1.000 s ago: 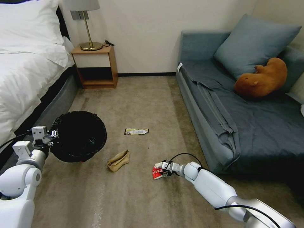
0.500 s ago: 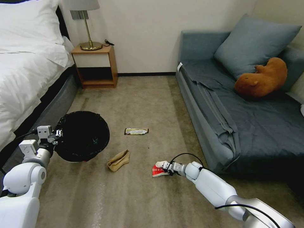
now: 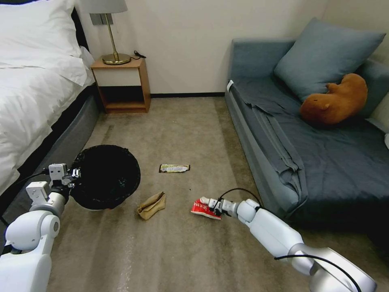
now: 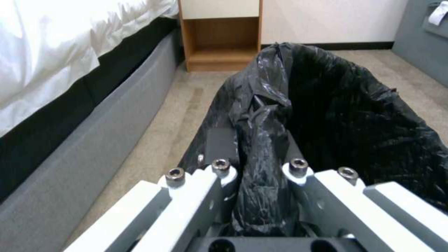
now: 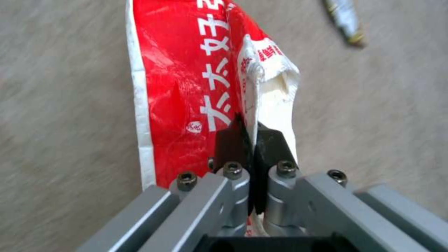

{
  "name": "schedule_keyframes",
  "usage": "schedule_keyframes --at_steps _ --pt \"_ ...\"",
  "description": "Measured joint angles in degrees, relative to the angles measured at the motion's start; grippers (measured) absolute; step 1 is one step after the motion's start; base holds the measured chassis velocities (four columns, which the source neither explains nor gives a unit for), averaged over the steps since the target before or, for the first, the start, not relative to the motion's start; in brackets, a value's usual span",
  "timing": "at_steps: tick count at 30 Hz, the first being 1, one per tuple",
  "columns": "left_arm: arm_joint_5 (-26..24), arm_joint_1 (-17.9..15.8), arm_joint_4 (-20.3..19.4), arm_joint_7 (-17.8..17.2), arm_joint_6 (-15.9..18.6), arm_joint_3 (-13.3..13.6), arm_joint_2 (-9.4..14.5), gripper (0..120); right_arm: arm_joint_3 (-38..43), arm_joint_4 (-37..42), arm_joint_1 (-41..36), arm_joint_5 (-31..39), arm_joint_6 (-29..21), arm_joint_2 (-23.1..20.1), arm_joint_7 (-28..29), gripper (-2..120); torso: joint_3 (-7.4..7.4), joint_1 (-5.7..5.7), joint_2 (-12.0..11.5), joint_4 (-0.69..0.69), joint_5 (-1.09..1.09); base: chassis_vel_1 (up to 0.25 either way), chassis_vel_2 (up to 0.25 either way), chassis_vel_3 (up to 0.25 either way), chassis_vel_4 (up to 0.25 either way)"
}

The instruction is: Pick up the trash bin, then pick up the garbage on the floor and place it into the trash bin.

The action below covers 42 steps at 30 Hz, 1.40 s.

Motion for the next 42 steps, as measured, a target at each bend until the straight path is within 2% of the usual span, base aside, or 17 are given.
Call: schedule_keyframes --at_steps 4,10,12,15,18,19,21,23,26,30,35,42 --pt "0.18 -0.23 0.45 -0.09 -0.34 0.45 -0.02 6 0.29 2.90 2.83 -2.02 1.51 -0.12 -0.01 0 0.00 0.00 0.00 0.00 0.00 0.000 0.000 0.000 0.000" --pt "1.32 -0.60 1.10 -0.10 -1.05 1.33 -0.69 6 -0.25 9.37 5.60 -0.48 1.47 -0.61 0.29 0 0.00 0.00 0.00 0.01 -0.01 0.000 0.000 0.000 0.000" --pt "1.37 -0.76 1.10 -0.09 -1.08 1.52 -0.84 6 -0.76 11.79 6.33 1.45 0.96 -0.94 0.59 0 0.00 0.00 0.00 0.01 -0.01 0.000 0.000 0.000 0.000" --pt "1.35 -1.31 1.10 -0.09 -1.08 1.81 -0.96 6 -2.86 19.66 8.41 9.82 -2.08 -2.22 1.81 0 0.00 0.00 0.00 -0.01 -0.01 0.000 0.000 0.000 0.000" --pt "1.33 -1.45 1.11 -0.08 -1.08 1.88 -0.96 6 -3.42 22.63 9.20 12.13 -3.05 -2.35 2.46 0 0.00 0.00 0.00 0.00 -0.01 0.000 0.000 0.000 0.000" --pt "1.28 -1.76 1.24 -0.09 -1.05 1.95 -0.85 6 -4.78 26.42 10.21 15.42 -4.54 -2.38 3.79 0 0.00 0.00 0.00 0.00 -0.01 0.000 0.000 0.000 0.000" --pt "1.27 -1.82 1.26 -0.09 -1.03 1.97 -0.82 6 -5.19 27.26 10.43 16.21 -4.88 -2.37 4.19 0 0.00 0.00 0.00 0.00 -0.01 0.000 0.000 0.000 0.000" --pt "1.21 -2.29 1.32 -0.12 -0.86 2.32 -0.68 6 -8.58 32.59 11.78 21.75 -7.05 -1.36 7.66 0 0.00 0.00 0.00 0.00 -0.01 0.000 0.000 0.000 0.000" --pt "1.24 -2.35 0.99 -0.17 -0.66 2.80 -0.87 6 -11.02 34.64 12.27 24.36 -7.74 0.36 10.40 0 0.00 0.00 0.00 0.03 -0.02 0.000 0.000 0.000 0.000" --pt "1.34 -2.35 0.43 -0.18 -0.62 3.19 -1.22 6 -13.14 35.08 12.55 26.48 -8.06 2.05 12.86 0 0.00 0.00 0.00 0.02 -0.01 0.000 0.000 0.000 0.000" --pt "1.56 -2.10 -0.50 -0.19 -0.55 3.57 -2.13 6 -16.28 31.55 11.88 28.03 -7.22 6.55 19.54 0 0.00 0.00 0.00 0.01 -0.01 0.000 0.000 0.000 0.000" --pt "1.90 -1.23 -1.18 -0.21 -0.55 3.46 -2.88 6 -16.94 28.03 10.99 27.87 -6.00 9.37 21.72 0 0.00 0.00 0.00 0.01 -0.01 0.000 0.000 0.000 0.000"
